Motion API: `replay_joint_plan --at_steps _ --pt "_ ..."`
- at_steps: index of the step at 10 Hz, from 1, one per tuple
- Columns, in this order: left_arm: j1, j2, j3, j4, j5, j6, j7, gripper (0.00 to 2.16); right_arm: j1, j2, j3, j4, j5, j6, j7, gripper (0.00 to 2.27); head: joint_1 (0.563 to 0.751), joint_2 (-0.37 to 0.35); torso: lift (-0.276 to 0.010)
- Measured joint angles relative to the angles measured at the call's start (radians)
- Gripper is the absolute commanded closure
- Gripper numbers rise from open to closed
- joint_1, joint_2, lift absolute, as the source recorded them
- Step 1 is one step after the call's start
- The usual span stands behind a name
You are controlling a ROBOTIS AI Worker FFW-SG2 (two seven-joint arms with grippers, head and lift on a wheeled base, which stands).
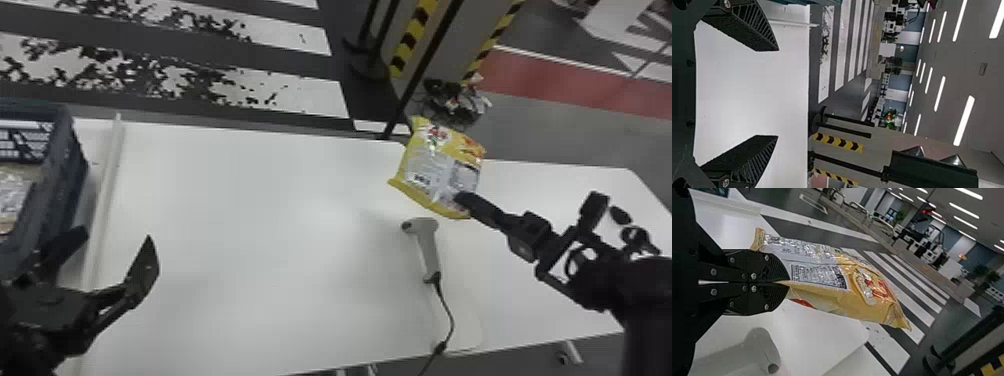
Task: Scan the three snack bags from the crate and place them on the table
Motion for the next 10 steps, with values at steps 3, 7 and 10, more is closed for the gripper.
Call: replay_joint_plan --at_steps 3,7,10 --pt "-0.003 -0.001 0.001 -0.001 0.001 0.0 0.0 0.08 0.016 0.015 -0.019 0.124 -0.065 -0.276 -0.227 2.26 0.695 -0.35 -0.062" --pt "-0.012 0.001 0.003 0.005 0.005 0.003 0.0 0.08 0.005 0.014 -0.018 0.322 -0.13 -0.559 -0.486 2.03 0.695 -0.35 -0.062" --pt "-0.018 0.002 -0.001 0.011 0.007 0.003 0.0 0.08 0.0 0.007 -0.014 0.402 -0.125 -0.569 -0.558 0.0 0.695 -0.35 -0.062"
